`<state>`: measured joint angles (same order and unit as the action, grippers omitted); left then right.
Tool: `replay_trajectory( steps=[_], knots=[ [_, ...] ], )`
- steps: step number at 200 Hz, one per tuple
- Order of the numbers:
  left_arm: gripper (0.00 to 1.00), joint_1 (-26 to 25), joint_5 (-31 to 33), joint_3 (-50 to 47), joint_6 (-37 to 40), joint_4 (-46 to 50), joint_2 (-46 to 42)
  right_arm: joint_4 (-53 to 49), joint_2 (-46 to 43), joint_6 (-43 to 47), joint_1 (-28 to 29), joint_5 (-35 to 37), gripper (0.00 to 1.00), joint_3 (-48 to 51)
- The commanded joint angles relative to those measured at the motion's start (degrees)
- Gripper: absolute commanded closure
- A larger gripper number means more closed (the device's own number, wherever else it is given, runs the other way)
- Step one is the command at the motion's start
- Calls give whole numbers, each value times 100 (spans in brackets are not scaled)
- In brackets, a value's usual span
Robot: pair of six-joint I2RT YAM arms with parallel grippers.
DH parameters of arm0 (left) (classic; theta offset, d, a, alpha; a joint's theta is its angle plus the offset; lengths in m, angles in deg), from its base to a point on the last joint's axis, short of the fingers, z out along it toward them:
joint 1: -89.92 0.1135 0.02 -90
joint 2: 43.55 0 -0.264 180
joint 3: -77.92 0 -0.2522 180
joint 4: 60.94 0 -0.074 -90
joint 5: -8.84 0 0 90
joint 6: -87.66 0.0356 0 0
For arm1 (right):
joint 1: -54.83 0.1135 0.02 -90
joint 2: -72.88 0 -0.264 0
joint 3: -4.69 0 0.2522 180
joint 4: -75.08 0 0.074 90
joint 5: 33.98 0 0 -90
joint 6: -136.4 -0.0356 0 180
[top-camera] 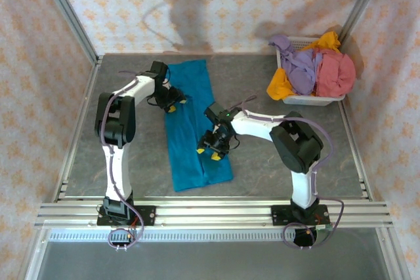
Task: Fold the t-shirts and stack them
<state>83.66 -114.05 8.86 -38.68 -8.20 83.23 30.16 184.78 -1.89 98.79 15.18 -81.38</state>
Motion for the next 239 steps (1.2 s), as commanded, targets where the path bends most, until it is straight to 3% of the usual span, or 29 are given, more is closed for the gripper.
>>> replay_trajectory(
  steps=[1,34,60,95,146,180,239],
  knots=[
    [47,-7,323,709,461,786,288,553,303,-399,147,-191,44,5],
    [47,2,404,1175,894,1355,-57,413,-193,-335,147,181,44,-59],
    [46,-22,569,869,1049,1773,-873,-774,-643,283,134,528,44,-362],
    [46,-260,668,-1067,768,1607,-2512,-1576,-1370,711,139,982,44,119],
    [51,-1282,1176,-3710,-394,1022,-4741,-779,-2298,315,139,979,47,1775],
    [53,-2034,1654,-4820,-1061,1118,-5757,-533,-2828,243,138,952,50,2340],
    [59,-2569,1683,-6168,-1999,1229,-7069,-28,-3113,-46,139,777,56,2819]
  ],
)
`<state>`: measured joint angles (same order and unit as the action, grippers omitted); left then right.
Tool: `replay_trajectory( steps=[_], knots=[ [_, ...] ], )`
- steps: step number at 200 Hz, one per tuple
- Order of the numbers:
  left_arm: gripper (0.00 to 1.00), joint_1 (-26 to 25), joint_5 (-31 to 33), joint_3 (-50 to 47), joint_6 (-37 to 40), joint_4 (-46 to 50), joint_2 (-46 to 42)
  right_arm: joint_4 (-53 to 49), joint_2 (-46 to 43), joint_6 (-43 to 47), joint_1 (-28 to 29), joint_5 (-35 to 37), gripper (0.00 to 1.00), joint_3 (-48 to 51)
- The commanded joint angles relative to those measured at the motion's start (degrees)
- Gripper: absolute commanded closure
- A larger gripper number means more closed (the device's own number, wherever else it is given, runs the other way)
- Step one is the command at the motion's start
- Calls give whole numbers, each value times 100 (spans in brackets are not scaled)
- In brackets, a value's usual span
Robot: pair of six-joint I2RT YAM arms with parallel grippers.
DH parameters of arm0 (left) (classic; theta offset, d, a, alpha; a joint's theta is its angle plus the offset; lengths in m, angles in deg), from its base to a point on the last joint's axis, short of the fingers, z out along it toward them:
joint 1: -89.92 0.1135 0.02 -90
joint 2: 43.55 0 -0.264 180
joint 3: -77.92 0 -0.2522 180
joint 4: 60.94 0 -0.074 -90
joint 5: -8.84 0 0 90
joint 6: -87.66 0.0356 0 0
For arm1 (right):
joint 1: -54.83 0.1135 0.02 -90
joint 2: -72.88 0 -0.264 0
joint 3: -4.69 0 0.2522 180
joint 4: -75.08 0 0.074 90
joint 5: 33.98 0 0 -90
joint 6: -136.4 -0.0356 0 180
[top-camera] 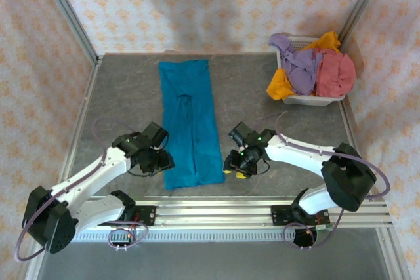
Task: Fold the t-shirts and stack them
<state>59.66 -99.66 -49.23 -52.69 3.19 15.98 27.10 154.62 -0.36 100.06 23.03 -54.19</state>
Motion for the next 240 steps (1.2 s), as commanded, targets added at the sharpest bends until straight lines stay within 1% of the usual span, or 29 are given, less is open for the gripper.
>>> replay_trajectory(
  steps=[1,29,55,94,134,166,210,224,240],
  knots=[
    [59,-175,239,-376,-607,89,-358,285,-92,-200,7,-11,56,100],
    [61,-343,250,-782,-834,-207,-596,440,99,-232,21,-165,60,74],
    [62,-375,118,-1011,-1068,-621,-688,561,278,-289,42,-295,63,44],
    [64,-444,193,-1129,-1078,-550,-679,678,515,-299,123,-472,64,-52],
    [65,-483,69,-1488,-1220,-849,-848,653,785,-281,240,-540,66,-238],
    [65,-498,-31,-1597,-1301,-1098,-891,688,940,-284,249,-611,70,-278],
    [65,-516,-98,-1701,-1388,-1431,-760,697,1051,-276,249,-670,71,-315],
    [68,-532,-112,-1704,-1390,-1482,-733,705,1086,-272,262,-687,71,-324],
    [72,-549,-130,-1713,-1407,-1531,-745,712,1107,-272,257,-699,74,-330]
  ],
)
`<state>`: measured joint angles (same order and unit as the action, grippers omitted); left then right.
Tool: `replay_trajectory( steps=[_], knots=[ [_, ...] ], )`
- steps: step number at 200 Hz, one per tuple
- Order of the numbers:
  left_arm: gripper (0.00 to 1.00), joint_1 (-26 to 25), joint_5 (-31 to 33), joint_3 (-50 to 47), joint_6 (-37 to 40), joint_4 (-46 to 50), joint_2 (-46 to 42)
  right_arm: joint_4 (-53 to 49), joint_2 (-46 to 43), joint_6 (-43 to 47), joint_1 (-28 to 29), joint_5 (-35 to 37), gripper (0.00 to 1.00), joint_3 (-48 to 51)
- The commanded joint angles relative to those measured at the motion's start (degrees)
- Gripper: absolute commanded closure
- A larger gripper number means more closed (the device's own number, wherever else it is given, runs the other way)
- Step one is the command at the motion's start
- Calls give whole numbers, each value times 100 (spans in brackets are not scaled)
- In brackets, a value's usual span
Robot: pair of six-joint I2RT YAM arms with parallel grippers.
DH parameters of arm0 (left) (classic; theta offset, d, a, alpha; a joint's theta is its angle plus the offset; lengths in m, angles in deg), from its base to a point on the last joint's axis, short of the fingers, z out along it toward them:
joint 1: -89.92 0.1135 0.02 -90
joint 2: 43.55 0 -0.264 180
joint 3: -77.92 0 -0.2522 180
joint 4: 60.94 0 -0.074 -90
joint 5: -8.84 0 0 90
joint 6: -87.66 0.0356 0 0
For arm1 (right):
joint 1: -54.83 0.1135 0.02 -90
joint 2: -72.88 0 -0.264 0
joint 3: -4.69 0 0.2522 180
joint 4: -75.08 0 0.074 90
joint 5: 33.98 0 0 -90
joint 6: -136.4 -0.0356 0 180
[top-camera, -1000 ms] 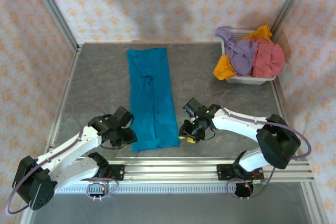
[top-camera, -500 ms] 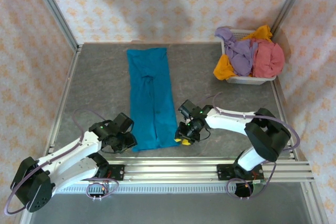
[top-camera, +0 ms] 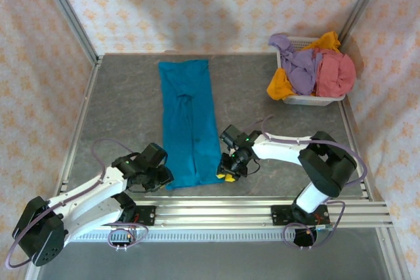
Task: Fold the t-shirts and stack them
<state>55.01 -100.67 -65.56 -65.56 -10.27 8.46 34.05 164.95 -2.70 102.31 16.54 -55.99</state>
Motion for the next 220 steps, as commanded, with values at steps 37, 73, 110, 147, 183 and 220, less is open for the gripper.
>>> replay_trajectory(
  steps=[37,73,110,147,183,220],
  knots=[
    [87,-112,-12,-112,-173,-261,-91,-20,-3,-47,33,2,88,-160],
    [100,-114,37,-47,-340,-426,-332,-174,-199,20,33,221,100,-274],
    [100,249,116,112,-363,-1097,-260,-582,-185,401,-49,651,100,-1053],
    [100,1134,-79,940,549,-905,446,-939,407,807,-466,622,100,-2163],
    [100,1802,-293,1793,1291,-808,1313,-1265,1118,1298,-848,733,100,-3339],
    [100,2315,-546,2584,1795,-865,2230,-1258,1780,1531,-1208,628,100,-4116]
  ],
)
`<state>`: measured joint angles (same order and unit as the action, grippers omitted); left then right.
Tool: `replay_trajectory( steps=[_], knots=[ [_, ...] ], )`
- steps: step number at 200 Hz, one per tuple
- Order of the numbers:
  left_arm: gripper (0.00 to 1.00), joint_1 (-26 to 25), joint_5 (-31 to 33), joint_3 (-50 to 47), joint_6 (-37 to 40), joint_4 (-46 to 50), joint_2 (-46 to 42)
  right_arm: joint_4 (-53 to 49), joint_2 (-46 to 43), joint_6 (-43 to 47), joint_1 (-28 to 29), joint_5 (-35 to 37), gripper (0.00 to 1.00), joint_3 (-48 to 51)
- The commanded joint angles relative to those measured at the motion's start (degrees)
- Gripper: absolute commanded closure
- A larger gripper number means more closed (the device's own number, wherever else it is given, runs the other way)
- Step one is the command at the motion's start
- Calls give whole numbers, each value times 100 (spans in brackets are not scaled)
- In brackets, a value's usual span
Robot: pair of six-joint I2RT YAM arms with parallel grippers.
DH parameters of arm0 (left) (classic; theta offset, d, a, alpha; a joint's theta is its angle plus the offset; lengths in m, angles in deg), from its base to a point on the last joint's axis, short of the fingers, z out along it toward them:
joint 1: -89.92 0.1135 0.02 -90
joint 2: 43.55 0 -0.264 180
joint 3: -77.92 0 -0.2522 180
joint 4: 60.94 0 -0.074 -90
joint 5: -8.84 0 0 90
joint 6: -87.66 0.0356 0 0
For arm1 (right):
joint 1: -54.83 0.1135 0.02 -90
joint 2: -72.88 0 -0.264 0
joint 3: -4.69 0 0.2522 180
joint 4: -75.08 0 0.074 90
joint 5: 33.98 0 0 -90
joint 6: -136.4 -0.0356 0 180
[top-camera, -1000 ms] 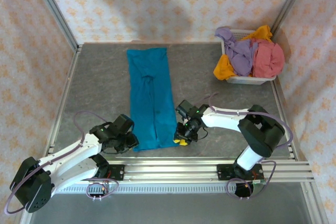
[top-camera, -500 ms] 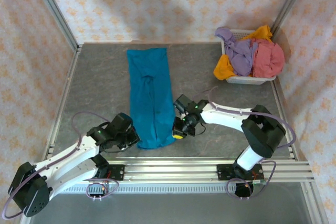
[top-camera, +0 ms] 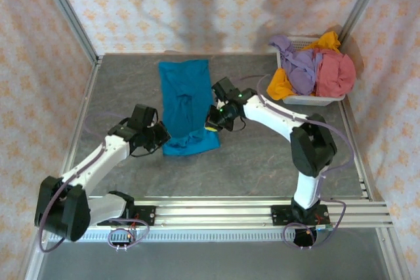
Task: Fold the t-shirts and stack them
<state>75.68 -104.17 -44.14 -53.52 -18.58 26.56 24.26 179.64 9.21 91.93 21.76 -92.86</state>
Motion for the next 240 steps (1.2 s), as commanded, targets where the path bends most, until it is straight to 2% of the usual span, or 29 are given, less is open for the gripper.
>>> replay_trajectory(
  steps=[1,70,136,215,240],
  knots=[
    [100,256,-205,464,604,-36,440,-277,324,346,-178,105,100,-450],
    [100,921,-647,1816,1165,-33,1979,-193,1223,485,-701,-321,100,-1613],
    [100,1241,-965,3106,1233,131,3006,-113,1841,318,-972,-460,100,-2431],
    [100,1450,-1301,3776,1001,-79,3849,-112,2463,254,-1178,-722,100,-3190],
    [100,1474,-1226,3910,952,-107,4104,-223,2723,223,-1225,-904,100,-3516]
  ],
)
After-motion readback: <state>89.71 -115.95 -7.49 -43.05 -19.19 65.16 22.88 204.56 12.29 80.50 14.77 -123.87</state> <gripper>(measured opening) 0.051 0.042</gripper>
